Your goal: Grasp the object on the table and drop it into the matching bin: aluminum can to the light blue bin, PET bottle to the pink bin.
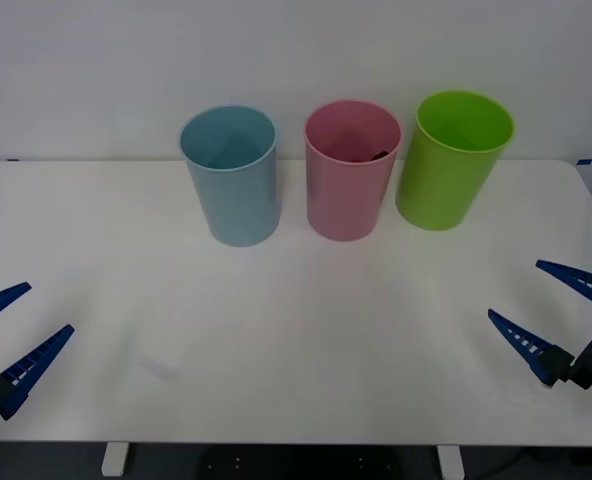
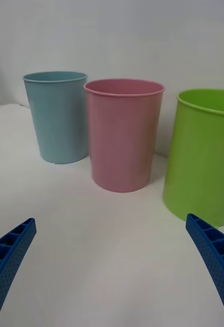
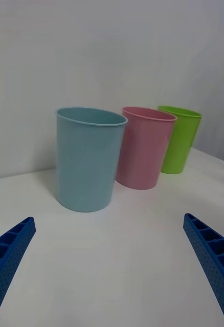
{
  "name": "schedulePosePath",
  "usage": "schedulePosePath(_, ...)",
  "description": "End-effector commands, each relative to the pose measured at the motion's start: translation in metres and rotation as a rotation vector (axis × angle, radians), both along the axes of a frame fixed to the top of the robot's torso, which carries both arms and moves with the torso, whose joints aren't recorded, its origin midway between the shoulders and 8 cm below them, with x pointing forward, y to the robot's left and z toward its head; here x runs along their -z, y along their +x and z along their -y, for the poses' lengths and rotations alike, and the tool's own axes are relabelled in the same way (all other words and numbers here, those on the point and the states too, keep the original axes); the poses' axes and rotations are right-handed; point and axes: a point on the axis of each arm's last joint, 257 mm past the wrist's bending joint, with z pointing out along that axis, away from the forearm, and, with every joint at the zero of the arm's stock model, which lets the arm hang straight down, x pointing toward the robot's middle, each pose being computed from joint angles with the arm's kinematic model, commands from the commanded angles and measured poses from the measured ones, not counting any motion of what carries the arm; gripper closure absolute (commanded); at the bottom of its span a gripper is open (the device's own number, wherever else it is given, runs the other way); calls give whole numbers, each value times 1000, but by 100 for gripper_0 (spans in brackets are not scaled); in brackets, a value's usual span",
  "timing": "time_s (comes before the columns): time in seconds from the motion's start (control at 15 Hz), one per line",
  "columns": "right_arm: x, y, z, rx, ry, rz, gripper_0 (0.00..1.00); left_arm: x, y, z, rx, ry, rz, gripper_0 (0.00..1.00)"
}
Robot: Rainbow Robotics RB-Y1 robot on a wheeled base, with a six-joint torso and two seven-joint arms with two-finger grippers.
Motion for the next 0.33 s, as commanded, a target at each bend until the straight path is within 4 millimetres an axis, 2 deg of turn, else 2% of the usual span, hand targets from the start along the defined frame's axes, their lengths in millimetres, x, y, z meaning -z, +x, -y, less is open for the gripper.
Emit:
schedulePosePath(0.07, 3, -5, 1, 3, 7, -9, 0, 0, 0, 0, 0, 0, 0, 0)
schedulePosePath(0.33, 4, -7, 2, 5, 9, -15, 0, 0, 0, 0, 0, 0, 0, 0)
